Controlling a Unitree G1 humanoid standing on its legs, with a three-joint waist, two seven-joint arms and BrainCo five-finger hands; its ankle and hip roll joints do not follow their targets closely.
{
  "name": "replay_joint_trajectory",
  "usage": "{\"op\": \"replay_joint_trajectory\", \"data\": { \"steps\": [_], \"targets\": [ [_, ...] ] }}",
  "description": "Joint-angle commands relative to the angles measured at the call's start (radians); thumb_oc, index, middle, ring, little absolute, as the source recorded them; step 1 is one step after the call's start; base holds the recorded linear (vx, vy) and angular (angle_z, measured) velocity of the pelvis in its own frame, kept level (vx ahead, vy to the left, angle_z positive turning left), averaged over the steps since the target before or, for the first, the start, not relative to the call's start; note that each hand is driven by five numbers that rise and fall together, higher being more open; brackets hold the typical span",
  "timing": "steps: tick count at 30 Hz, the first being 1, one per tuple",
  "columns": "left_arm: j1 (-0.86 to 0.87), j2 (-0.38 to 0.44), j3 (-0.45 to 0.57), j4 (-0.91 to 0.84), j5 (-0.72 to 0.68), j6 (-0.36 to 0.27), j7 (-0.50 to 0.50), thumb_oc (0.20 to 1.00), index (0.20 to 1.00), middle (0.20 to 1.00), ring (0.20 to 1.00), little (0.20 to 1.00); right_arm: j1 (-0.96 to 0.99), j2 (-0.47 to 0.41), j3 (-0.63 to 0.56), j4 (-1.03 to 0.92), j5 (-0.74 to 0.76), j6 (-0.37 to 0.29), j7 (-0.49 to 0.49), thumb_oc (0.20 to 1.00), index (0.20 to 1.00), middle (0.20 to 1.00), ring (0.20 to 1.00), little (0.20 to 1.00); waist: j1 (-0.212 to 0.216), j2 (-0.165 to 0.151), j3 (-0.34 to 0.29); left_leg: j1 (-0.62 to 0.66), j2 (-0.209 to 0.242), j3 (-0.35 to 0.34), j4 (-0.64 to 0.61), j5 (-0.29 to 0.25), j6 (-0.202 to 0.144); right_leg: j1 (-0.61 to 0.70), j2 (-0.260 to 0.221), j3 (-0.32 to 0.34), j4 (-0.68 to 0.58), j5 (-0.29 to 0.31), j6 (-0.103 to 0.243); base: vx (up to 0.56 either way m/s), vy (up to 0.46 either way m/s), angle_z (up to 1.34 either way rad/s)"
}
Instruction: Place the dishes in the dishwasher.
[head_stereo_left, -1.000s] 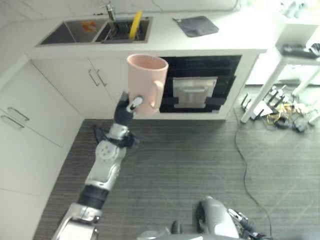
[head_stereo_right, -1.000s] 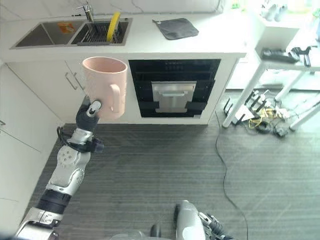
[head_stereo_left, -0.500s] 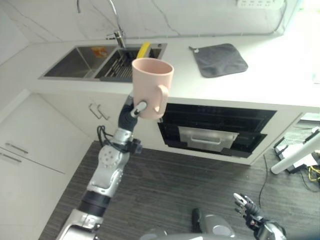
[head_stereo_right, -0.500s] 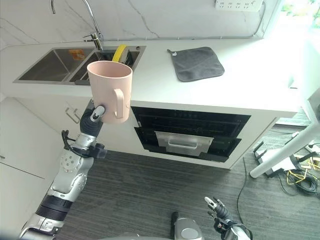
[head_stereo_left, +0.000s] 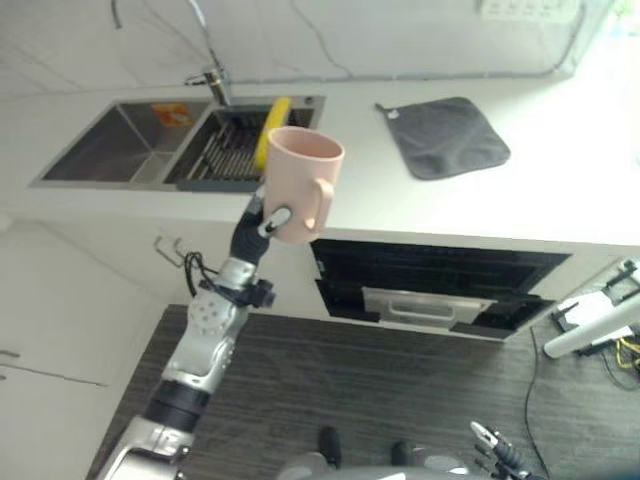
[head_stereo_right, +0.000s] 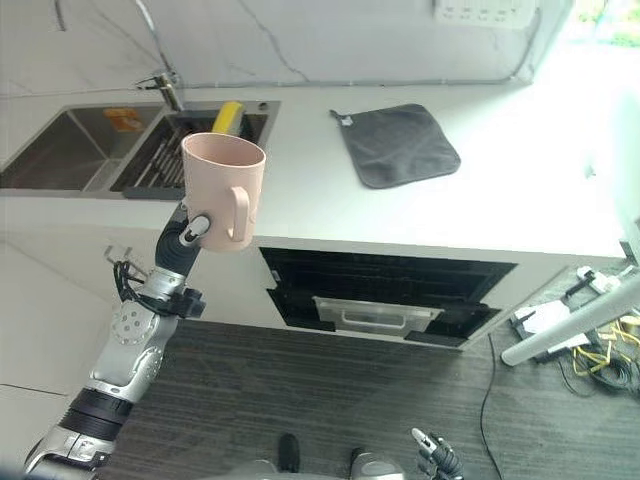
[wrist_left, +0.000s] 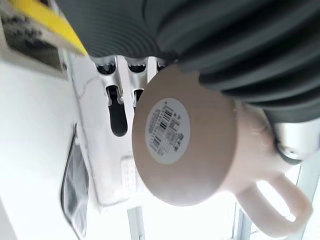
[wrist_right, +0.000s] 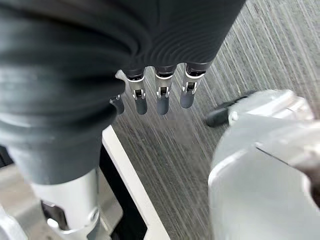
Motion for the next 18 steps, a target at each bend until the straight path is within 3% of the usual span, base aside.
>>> {"op": "replay_joint_trajectory", "data": {
  "steps": [1,5,8,9,10,15,16,18],
  "targets": [
    [-0.025,0.004,0.045,-0.061,-0.023,-0.064,0.014,0.200,0.200,0.200,0.200,0.200,-0.007,-0.019,-0.024,0.007,0.008,-0.023,-0.013,1.000,1.000,1.000,1.000,1.000,0.007,-0.006,-0.023,0.040,0.005,0.040,0.052,-0.103,-0.003,-0.083,-0.021,-0.018,0.032,0.061,0.044,0.00,0.000,0.00],
    [-0.015,0.012,0.046,-0.070,-0.023,-0.064,0.013,0.200,0.200,0.200,0.200,0.200,-0.004,-0.017,-0.030,-0.008,0.037,-0.042,-0.023,1.000,1.000,1.000,1.000,1.000,0.007,-0.009,-0.025,0.050,0.005,0.058,0.046,-0.107,0.003,-0.075,-0.024,-0.021,0.025,0.063,0.047,-0.04,0.014,-0.05],
    [-0.005,0.016,0.048,-0.083,-0.021,-0.064,0.010,0.200,0.200,0.200,0.200,0.200,0.002,-0.014,-0.058,-0.065,0.121,-0.116,-0.063,1.000,1.000,1.000,1.000,1.000,0.002,-0.010,-0.024,0.059,0.005,0.079,0.043,-0.112,0.007,-0.072,-0.029,-0.021,0.029,0.063,0.053,-0.08,0.076,-0.20],
    [0.003,0.019,0.047,-0.091,-0.016,-0.066,0.017,0.200,0.200,0.200,0.200,0.200,0.018,-0.009,-0.096,-0.173,0.161,-0.172,-0.111,1.000,1.000,1.000,1.000,1.000,-0.011,-0.013,-0.019,0.068,0.003,0.098,0.040,-0.120,0.018,-0.079,-0.037,-0.018,0.046,0.063,0.062,-0.08,0.120,-0.22],
    [0.004,0.019,0.048,-0.092,-0.017,-0.066,0.017,0.200,0.200,0.200,0.200,0.200,0.021,-0.007,-0.100,-0.189,0.161,-0.172,-0.115,1.000,1.000,1.000,1.000,1.000,-0.013,-0.014,-0.018,0.069,0.002,0.100,0.040,-0.120,0.019,-0.080,-0.038,-0.018,0.049,0.063,0.063,-0.07,0.109,-0.20],
    [0.010,0.023,0.061,-0.099,-0.024,-0.060,0.001,0.200,0.200,0.200,0.200,0.200,0.065,0.015,-0.124,-0.383,0.106,-0.252,-0.184,1.000,1.000,1.000,1.000,1.000,-0.040,-0.022,-0.003,0.078,-0.007,0.114,0.030,-0.124,0.036,-0.111,-0.051,-0.009,0.093,0.068,0.081,-0.05,0.096,-0.21],
    [0.014,0.026,0.067,-0.101,-0.030,-0.058,-0.006,0.200,0.200,0.200,0.200,0.200,0.086,0.021,-0.137,-0.470,0.063,-0.307,-0.228,1.000,1.000,1.000,1.000,1.000,-0.054,-0.029,0.004,0.081,-0.014,0.118,0.020,-0.125,0.043,-0.137,-0.057,-0.004,0.111,0.079,0.093,-0.04,0.110,-0.27],
    [0.015,0.022,0.064,-0.101,-0.017,-0.057,0.004,0.200,0.200,0.200,0.200,0.200,0.103,0.030,-0.144,-0.550,-0.002,-0.335,-0.258,1.000,1.000,1.000,1.000,1.000,-0.067,-0.035,0.009,0.084,-0.018,0.115,0.015,-0.129,0.051,-0.169,-0.062,0.014,0.131,0.092,0.107,-0.05,0.087,-0.34]
  ]
}}
